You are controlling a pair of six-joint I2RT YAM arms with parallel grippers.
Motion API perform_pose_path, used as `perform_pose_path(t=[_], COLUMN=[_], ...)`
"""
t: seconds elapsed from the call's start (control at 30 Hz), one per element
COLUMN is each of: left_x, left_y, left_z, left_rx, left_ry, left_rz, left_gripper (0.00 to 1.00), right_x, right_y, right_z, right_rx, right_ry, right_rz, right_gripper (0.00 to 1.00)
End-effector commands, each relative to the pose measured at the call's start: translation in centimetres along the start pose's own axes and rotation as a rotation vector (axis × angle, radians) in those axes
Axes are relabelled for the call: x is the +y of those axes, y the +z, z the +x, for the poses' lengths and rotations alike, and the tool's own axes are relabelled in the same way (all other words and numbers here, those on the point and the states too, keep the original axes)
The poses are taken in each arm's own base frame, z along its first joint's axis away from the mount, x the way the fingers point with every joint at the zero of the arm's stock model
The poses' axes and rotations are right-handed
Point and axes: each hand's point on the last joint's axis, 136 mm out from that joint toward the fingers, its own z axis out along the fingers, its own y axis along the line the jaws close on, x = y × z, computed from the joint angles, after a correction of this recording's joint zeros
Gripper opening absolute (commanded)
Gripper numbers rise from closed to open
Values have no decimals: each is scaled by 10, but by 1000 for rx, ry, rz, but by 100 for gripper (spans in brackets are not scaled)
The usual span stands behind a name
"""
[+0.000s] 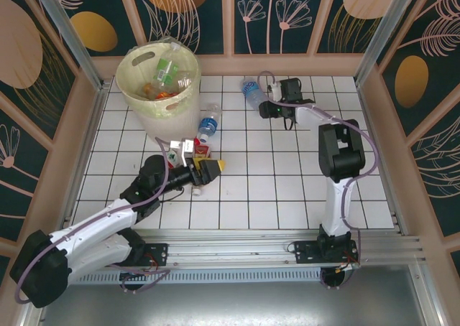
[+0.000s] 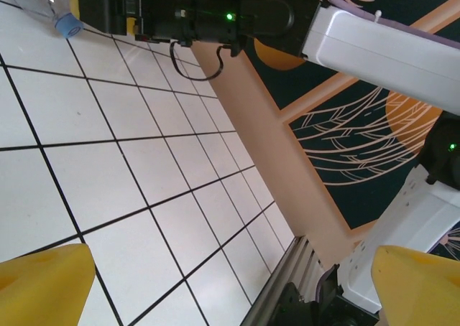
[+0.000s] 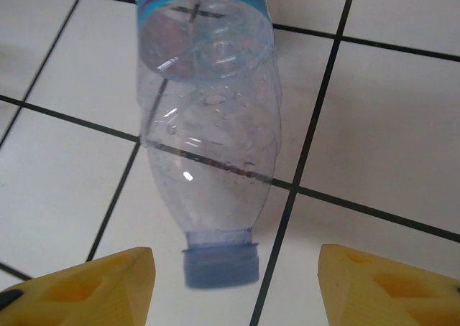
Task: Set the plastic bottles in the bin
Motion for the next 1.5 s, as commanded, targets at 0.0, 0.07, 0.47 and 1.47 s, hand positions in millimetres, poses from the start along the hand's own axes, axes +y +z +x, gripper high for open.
perform_pose_path(t=[0.0,0.07,0.47,1.47], left_x=[2,7,12,18], left_y=[4,6,20,57], left_z=[0,4,7,-17], left_rx=[-10,4,23,-103], left_ry=[27,30,21,-180], left_rz=[-13,-31,-47,21], left_gripper=[99,99,99,99], right_x=[0,0,1,103], right_y=[7,15,39,-112], right_z=[-6,-4,6,50], right_rx=[14,29,72,-72], right_ry=[-21,-24,-35,160], right_rz=[-14,-24,-41,-392], right_gripper=[61,60,50,30])
